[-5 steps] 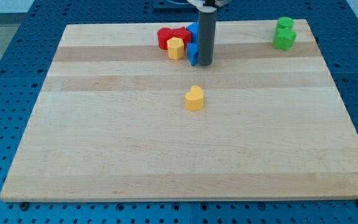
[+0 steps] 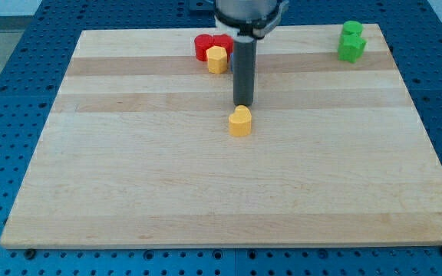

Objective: Push the yellow heart close to the blue blocks and red star

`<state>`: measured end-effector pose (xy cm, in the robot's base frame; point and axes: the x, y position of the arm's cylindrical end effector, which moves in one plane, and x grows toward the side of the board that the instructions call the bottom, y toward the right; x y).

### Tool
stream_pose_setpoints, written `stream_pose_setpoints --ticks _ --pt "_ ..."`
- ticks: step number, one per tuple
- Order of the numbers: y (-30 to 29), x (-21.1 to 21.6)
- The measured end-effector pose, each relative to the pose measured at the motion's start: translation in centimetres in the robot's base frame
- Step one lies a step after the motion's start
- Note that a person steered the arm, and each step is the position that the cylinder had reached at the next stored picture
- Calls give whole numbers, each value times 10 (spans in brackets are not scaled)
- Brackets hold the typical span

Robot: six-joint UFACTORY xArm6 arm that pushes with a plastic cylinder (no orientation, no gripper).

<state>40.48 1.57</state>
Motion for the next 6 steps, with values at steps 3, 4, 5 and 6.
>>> stream_pose_setpoints --ticks 3,4,5,6 --pt "-47 65" --pt "-65 91" --pt "-51 113" --pt "-24 110"
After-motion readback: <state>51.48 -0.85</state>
